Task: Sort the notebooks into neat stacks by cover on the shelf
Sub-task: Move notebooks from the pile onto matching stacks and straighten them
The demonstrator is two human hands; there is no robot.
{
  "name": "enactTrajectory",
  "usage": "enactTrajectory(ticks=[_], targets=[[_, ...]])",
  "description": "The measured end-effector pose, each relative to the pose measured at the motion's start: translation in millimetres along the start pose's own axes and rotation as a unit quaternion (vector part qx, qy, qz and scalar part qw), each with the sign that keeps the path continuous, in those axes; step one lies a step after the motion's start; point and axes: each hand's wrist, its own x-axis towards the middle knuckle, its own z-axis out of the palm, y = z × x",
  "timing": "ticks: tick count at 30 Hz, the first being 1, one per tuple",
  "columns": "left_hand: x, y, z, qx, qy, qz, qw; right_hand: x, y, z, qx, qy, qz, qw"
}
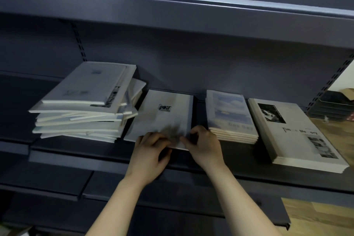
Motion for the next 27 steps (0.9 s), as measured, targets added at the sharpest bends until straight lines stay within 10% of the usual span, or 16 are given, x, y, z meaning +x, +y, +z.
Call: enactTrajectory(ticks=[9,18,27], targets=[[-5,-27,-15,-0.015,-0.013,-0.014,1.0,11,-47,24,-0.127,-0.063,0.089,0.986],[-6,-33,-22,-0.007,-0.008,-0.008,1.0,19,-45,25,0.119,-0.034,0.161,0.979],[14,-5,-31,0.032,0.036,-0.008,0.999,17,-55,-15,0.512,-0.06,0.156,0.843]])
